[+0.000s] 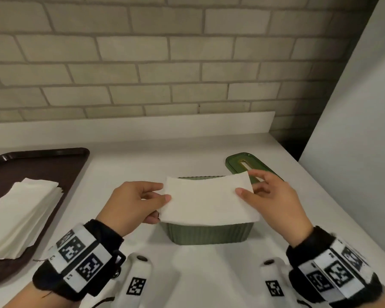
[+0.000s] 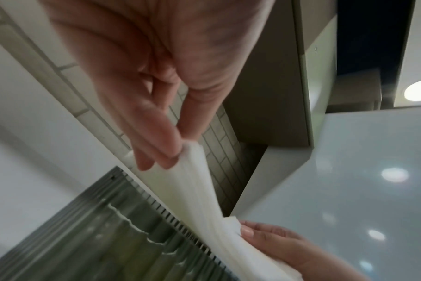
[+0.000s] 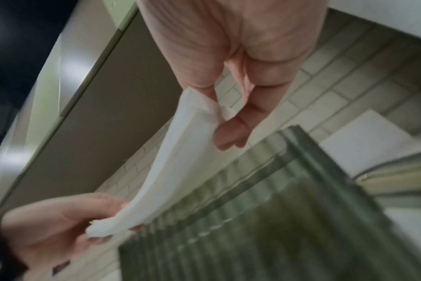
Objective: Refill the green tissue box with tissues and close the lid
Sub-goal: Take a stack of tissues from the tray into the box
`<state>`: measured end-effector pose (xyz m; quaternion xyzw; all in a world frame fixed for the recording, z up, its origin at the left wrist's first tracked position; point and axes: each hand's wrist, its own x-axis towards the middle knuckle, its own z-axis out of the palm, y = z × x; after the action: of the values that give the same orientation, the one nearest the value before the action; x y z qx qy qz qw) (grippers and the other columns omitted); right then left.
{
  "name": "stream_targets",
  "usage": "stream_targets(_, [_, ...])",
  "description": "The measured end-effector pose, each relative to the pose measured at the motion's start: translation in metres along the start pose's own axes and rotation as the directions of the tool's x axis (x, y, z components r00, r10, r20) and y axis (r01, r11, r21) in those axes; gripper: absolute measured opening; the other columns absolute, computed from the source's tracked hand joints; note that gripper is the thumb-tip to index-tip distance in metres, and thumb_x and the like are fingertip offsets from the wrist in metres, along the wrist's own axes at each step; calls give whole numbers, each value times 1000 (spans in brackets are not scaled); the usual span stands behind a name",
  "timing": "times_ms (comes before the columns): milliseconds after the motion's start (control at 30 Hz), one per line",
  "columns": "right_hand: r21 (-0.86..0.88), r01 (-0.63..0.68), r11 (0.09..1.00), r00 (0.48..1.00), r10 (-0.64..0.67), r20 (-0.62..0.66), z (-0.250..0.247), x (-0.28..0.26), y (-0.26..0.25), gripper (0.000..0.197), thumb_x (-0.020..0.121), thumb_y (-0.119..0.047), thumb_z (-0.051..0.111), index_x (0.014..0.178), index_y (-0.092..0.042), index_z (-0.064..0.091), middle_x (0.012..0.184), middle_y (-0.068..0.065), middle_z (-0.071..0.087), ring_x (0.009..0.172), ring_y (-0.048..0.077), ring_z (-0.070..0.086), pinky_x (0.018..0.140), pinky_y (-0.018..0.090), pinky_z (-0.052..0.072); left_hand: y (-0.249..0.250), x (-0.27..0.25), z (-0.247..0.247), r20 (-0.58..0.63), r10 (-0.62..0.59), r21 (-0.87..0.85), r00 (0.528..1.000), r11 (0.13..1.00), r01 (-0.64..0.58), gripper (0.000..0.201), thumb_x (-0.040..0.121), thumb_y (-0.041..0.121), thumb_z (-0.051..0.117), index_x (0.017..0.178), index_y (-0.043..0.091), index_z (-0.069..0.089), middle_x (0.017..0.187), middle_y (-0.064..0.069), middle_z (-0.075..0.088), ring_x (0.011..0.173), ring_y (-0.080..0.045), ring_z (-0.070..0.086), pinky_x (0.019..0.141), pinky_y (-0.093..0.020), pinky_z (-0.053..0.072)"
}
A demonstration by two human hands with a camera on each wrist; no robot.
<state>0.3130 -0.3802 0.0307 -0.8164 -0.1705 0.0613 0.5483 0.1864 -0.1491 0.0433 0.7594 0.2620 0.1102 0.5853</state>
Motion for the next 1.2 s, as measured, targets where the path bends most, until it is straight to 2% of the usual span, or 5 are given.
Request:
stream_targets(433, [-423, 176, 889, 974, -95, 205, 3, 32, 3, 60, 82, -27, 70, 136, -18, 45, 110, -5, 60, 75, -4, 50, 69, 6, 36, 4, 19, 31, -102, 15, 206, 995, 978, 6, 24, 77, 6, 73, 99, 13, 68, 62, -1, 68, 42, -8, 56, 47, -16, 51])
stream_targets(600, [-618, 381, 688, 914, -181, 363, -4, 22, -7, 71, 86, -30, 64, 146, -22, 27, 150, -4, 22, 134, 12, 33, 104, 17, 28, 16, 11, 35, -90, 201, 656, 975, 749, -94, 36, 76, 28, 74, 110, 28, 65, 86, 21, 64, 63, 8, 51, 60, -3, 37])
stream_targets(833, [-608, 529, 592, 754, 1, 657, -17, 46, -21, 76, 77, -22, 75, 143, -25, 36, 140, -4, 45, 127, 13, 44, 100, 23, 40, 45, 17, 56, 223, 56, 810, 973, 546, -217, 69, 63, 40, 82, 126, 38, 51, 87, 24, 46, 73, 4, 50, 66, -7, 38])
stream_targets(1000, [-561, 620, 548, 670, 2, 742, -9, 57, -10, 72, 74, -15, 76, 138, -26, 44, 130, -1, 54, 119, 19, 52, 93, 26, 46, 40, 28, 64, 298, -61, 900, 953, 350, -259, 76, 70, 37, 76, 137, 39, 38, 132, 18, 45, 98, -4, 47, 79, -12, 33])
stream_targets(1200, [-415, 600, 684, 706, -210, 676, -28, 71, -4, 45, 81, -27, 70, 124, -32, 57, 119, -13, 60, 105, 1, 56, 90, 17, 43, 38, 21, 52, 240, 4, 825, 971, 526, -206, 64, 70, 32, 77, 124, 44, 46, 98, 26, 45, 77, 2, 53, 62, -7, 38])
